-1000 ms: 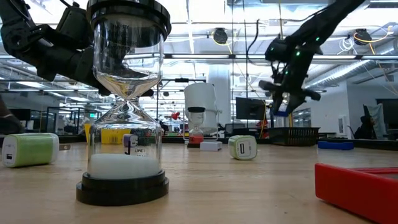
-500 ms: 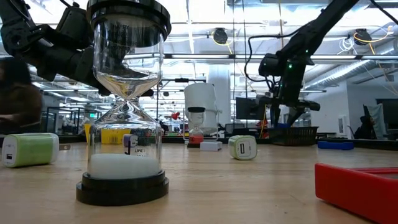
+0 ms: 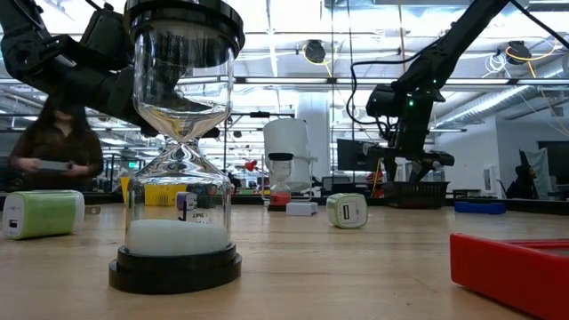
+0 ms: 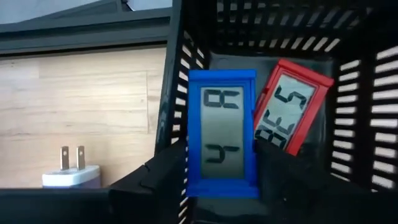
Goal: Pick & Place Office items
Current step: Put the blue timer into the black bin, then put the blue charger adapter into the yellow bin
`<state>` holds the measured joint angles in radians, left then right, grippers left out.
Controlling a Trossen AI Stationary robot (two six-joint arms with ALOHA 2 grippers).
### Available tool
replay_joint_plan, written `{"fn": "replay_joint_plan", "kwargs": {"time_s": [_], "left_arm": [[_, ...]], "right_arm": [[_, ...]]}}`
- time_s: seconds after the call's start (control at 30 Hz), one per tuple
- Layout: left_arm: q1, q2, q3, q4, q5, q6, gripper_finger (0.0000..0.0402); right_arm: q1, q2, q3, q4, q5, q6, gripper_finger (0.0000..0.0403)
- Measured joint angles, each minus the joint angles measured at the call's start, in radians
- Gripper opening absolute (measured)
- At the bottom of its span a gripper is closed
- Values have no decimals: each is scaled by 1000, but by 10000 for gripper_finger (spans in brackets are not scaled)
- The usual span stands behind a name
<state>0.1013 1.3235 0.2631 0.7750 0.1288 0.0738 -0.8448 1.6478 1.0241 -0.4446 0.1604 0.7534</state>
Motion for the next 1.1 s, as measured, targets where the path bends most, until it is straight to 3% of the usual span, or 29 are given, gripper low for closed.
{"fn": "replay_joint_plan", "kwargs": {"time_s": [0.3,0.63,0.77,0.9,1.1], "left_arm": [[0,0,0,0,0,0,51],[0,0,0,0,0,0,51],[0,0,0,0,0,0,51],[0,0,0,0,0,0,51],[0,0,0,25,0,0,51]], "right_arm": [[0,-5,0,-15,4,-37,220],[3,-125,0,-96,54,-102,192],[48,-213,-2,-111,55,-215,165],[170,-297,-68,-57,94,-315,120],[367,-390,-274,360,98,-395,43]]}}
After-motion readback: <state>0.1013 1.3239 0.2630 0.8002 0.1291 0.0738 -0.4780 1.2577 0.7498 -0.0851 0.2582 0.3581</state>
